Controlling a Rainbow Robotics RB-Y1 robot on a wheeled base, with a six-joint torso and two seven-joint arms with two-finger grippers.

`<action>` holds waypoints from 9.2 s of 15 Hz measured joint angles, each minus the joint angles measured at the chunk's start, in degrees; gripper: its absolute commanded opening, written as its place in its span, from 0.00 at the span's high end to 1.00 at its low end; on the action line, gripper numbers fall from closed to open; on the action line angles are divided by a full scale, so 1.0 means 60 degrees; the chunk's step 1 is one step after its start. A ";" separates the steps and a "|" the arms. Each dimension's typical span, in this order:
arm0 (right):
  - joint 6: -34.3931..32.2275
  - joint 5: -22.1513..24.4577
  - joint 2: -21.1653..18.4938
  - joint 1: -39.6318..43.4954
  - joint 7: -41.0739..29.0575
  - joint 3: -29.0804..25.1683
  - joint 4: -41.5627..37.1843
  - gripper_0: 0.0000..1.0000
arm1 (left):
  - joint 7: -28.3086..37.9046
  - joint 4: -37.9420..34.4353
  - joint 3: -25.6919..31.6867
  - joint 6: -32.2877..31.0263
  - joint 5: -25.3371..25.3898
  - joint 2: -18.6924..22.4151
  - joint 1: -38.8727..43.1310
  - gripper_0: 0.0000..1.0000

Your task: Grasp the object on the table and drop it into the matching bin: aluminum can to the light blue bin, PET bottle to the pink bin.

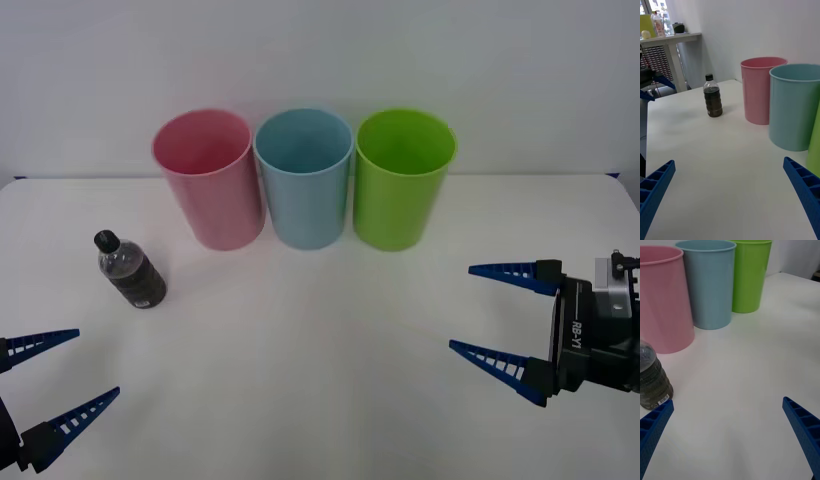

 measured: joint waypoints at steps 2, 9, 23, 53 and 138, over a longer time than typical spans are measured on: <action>0.0000 0.0000 0.0000 0.0000 0.0000 0.0000 0.0000 0.00 | 0.0000 0.0000 0.0000 0.0000 0.0000 0.0000 0.0000 0.00; 0.0000 0.0000 0.0000 0.0000 0.0000 0.0000 0.0000 0.00 | -0.0053 0.0092 0.0228 0.0106 0.0611 -0.0174 0.0188 0.00; 0.0000 0.0000 0.0000 0.0000 0.0000 0.0000 0.0000 0.00 | -0.2252 0.3836 -0.0559 0.2245 0.1925 -0.1021 -0.2248 0.00; 0.0000 0.0000 0.0000 0.0000 0.0000 0.0000 0.0000 0.00 | -0.2080 0.5232 -0.1641 0.4675 0.0132 -0.2184 -0.5130 1.00; 0.0000 0.0000 0.0000 0.0000 0.0000 0.0000 0.0000 0.00 | 0.1347 0.4065 -0.7469 0.5056 0.6611 0.5013 -1.0402 0.00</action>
